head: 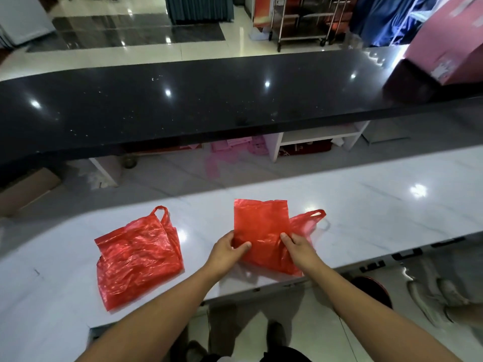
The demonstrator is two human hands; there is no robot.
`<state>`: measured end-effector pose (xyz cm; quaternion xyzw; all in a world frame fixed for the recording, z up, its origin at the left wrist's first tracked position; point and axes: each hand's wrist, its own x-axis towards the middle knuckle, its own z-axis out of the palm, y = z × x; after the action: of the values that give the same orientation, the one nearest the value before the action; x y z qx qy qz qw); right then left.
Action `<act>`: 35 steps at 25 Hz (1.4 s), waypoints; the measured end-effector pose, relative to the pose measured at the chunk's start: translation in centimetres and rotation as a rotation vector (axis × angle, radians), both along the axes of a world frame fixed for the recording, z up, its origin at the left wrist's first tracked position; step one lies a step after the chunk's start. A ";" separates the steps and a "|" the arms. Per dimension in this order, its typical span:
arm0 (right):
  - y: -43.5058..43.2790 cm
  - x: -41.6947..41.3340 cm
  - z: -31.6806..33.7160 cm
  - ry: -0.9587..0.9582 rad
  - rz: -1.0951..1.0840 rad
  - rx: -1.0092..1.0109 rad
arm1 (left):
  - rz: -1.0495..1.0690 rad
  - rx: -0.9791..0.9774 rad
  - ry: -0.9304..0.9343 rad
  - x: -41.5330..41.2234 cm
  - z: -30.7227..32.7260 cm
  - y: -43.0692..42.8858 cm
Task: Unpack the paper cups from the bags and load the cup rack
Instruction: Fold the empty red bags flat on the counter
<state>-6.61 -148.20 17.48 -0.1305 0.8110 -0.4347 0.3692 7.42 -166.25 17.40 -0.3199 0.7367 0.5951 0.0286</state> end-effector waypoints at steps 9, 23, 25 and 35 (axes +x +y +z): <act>0.2 0.1 -6.3 0.574 0.015 0.319 | -0.161 -0.877 0.012 -1.4 -1.6 2.8; -5.4 -0.3 -7.9 0.796 0.833 0.212 | 0.055 -1.068 -0.157 1.4 -5.3 -2.0; -6.7 -0.2 -8.0 0.824 0.912 0.213 | -0.233 -1.295 0.003 2.8 -5.2 -1.9; -8.1 2.3 -6.2 0.831 0.989 0.246 | -0.527 -1.108 -0.342 5.2 -7.6 -2.7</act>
<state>-4.34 -156.27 11.27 -0.6017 0.7743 -0.0314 0.1936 12.60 -168.98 9.75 -0.1856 0.9742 0.0393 0.1218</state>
